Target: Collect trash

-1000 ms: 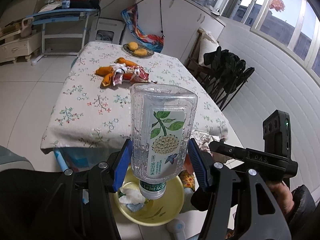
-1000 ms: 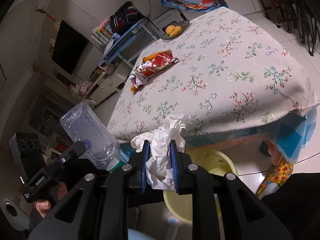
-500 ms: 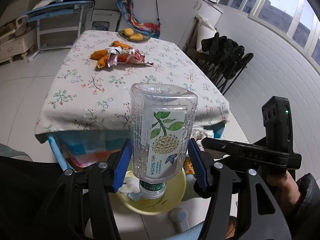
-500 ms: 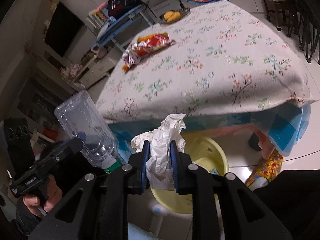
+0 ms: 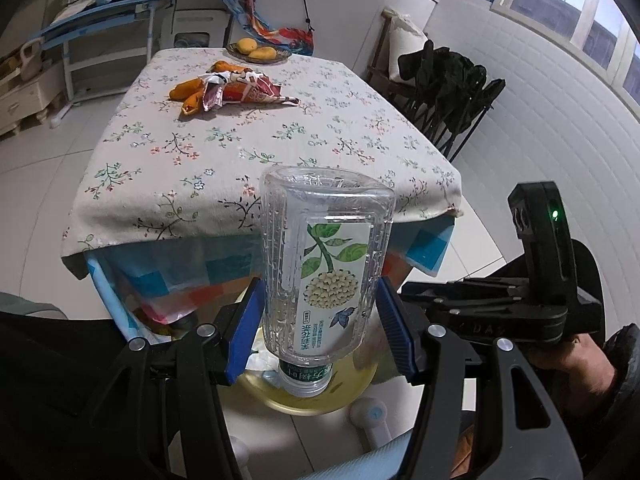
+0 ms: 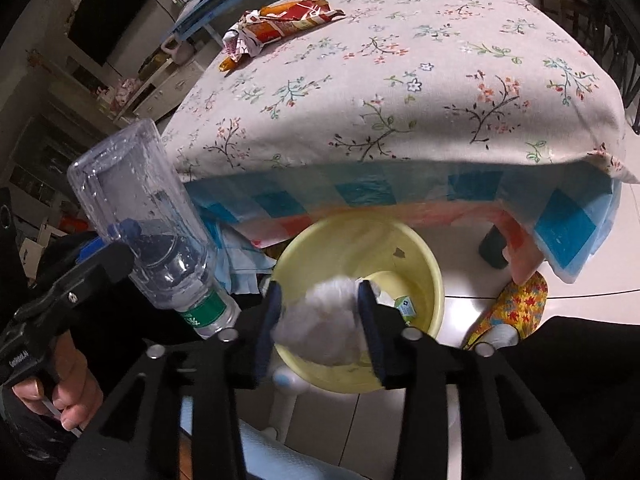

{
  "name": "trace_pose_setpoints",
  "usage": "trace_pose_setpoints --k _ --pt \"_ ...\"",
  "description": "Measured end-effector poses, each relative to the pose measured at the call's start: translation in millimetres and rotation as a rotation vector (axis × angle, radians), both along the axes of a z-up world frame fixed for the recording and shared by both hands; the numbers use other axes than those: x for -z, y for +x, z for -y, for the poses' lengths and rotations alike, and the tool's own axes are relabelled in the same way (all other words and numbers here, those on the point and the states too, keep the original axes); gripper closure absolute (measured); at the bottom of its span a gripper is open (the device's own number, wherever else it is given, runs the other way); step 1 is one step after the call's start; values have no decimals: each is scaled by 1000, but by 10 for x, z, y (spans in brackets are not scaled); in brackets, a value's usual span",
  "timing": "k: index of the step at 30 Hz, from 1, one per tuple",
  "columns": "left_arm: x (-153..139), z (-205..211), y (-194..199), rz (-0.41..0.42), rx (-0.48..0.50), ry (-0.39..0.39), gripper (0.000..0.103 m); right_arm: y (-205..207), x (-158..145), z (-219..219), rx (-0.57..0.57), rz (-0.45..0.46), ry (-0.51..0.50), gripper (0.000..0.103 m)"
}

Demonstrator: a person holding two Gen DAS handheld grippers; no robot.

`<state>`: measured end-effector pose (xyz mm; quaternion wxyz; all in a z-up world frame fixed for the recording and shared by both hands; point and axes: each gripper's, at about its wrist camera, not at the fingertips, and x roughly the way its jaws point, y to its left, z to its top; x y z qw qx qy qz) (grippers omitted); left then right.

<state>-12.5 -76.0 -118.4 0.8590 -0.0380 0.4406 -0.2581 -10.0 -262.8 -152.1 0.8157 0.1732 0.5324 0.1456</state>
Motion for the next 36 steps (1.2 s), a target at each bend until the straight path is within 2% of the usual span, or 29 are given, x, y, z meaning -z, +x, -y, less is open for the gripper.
trace_pose_setpoints --k 12,20,36 --pt "79 70 5 -24 27 40 48 -2 -164 246 138 88 80 45" --pt "154 136 2 -52 50 79 48 6 -178 275 155 94 91 45" --pt "151 174 -1 -38 54 107 47 11 -177 276 156 97 90 45"
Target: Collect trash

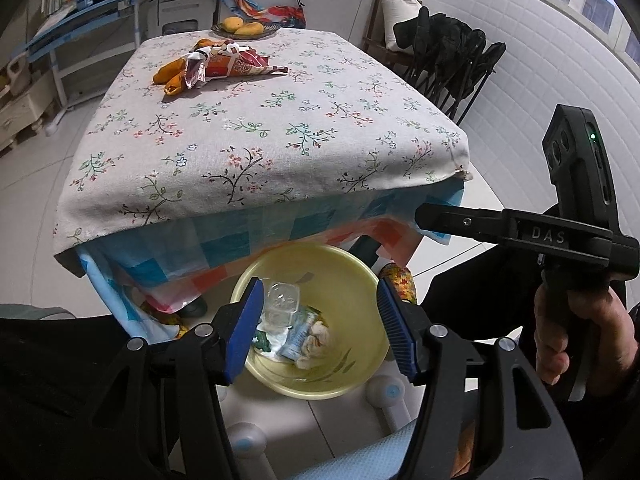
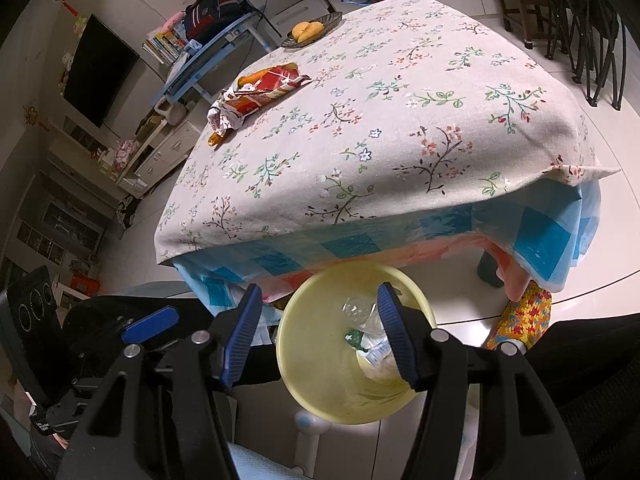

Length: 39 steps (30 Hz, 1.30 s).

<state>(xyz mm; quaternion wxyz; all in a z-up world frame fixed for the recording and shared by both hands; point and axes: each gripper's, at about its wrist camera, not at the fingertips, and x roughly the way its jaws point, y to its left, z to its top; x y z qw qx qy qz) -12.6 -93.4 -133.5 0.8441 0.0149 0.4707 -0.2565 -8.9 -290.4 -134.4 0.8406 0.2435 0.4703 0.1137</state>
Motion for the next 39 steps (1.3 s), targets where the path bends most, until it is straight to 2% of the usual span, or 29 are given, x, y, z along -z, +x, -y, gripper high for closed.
trace_pose_setpoints --k 10,24,39 --pt "2 18 -7 15 -5 22 41 -2 4 -2 -3 0 -2 43" --pt "-20 31 -23 50 -25 57 23 4 7 -22 -6 2 -4 38" --pt "-40 18 -28 85 -54 79 15 19 -30 -49 -5 13 -5 31"
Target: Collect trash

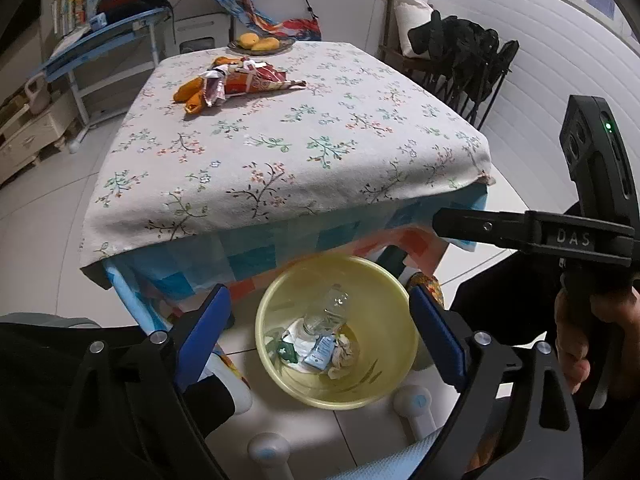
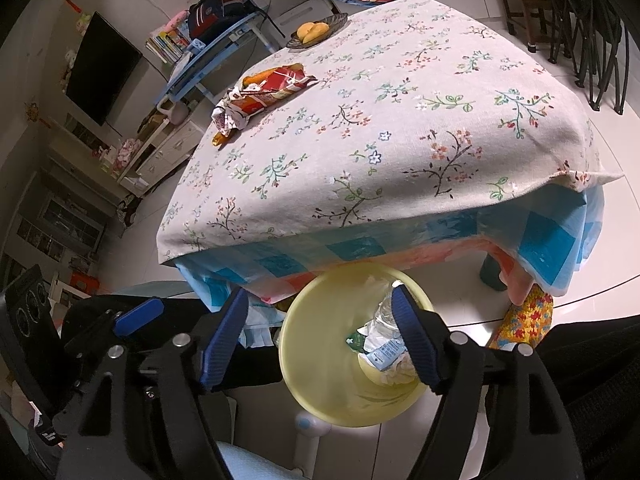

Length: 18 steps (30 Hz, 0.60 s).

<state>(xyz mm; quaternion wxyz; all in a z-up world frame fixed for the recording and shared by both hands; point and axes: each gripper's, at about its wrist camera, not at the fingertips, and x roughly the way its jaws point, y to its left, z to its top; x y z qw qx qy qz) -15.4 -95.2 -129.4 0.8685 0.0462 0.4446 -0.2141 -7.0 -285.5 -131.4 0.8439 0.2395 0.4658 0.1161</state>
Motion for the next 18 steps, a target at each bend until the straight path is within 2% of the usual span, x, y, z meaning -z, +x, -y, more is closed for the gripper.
trace_pose_setpoints --k 13,18 --pt "-27 -21 9 31 -33 15 14 20 -18 8 2 11 0 29" --pt "-101 -120 48 59 -88 -1 14 22 -84 -11 -3 30 -18 29"
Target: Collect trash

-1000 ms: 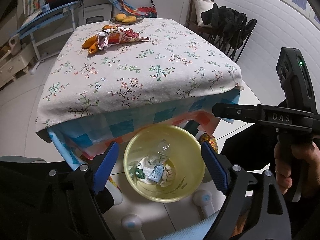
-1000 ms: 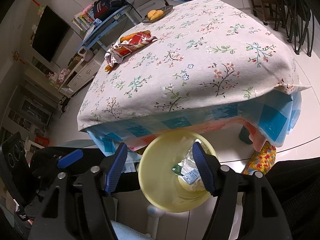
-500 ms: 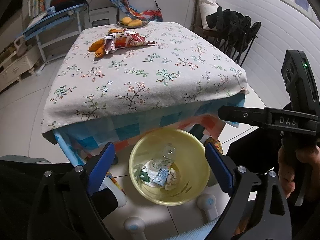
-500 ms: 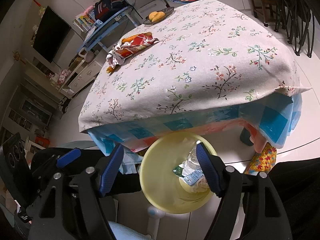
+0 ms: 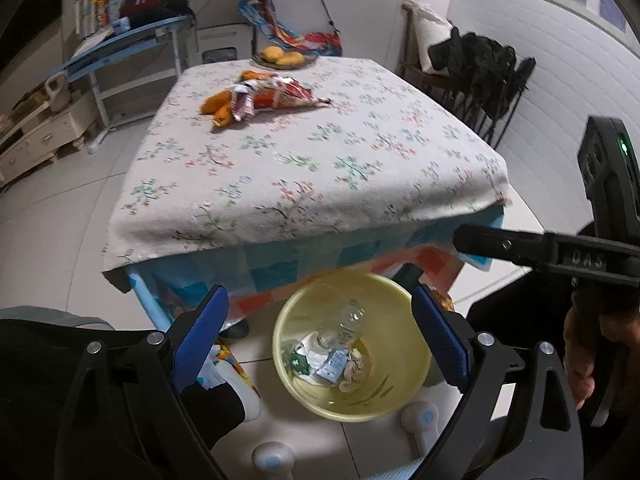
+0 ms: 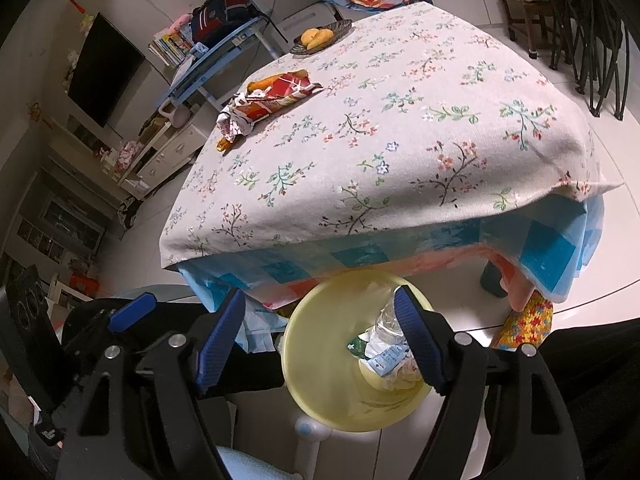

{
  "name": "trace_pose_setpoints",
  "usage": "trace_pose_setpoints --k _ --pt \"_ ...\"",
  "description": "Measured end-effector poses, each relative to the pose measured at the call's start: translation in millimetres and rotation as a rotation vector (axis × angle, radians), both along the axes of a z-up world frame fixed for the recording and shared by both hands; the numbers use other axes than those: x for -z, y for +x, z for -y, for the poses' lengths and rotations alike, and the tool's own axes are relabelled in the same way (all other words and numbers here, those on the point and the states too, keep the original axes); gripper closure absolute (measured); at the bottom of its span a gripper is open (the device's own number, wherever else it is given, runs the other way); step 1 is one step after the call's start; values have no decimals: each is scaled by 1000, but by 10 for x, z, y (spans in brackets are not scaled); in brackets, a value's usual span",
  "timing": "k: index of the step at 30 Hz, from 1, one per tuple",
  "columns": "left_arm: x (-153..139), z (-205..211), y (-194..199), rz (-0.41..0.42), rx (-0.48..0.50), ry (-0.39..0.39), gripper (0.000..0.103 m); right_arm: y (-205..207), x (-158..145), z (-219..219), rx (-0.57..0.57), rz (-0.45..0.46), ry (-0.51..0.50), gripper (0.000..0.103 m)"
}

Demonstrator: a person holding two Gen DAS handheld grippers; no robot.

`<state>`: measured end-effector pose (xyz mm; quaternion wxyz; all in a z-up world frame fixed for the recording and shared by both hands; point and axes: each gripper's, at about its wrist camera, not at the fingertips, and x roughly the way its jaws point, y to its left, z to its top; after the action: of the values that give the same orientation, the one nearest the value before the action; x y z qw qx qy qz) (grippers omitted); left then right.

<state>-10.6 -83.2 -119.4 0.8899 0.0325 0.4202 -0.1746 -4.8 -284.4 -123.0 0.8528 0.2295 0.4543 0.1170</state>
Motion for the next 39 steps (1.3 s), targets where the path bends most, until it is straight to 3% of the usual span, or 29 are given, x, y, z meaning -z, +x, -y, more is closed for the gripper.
trace_pose_setpoints --k 10,26,33,39 --pt "-187 -297 311 77 -167 -18 13 303 -247 -161 -62 102 -93 27" --pt "-192 -817 1599 -27 -422 -79 13 1536 -633 -280 -136 217 -245 27" --pt "-147 -907 1970 -50 -462 -93 13 2199 -532 -601 -195 232 -237 27" --pt "-83 -859 2152 -67 -462 -83 13 2441 -362 -903 -313 189 -243 27"
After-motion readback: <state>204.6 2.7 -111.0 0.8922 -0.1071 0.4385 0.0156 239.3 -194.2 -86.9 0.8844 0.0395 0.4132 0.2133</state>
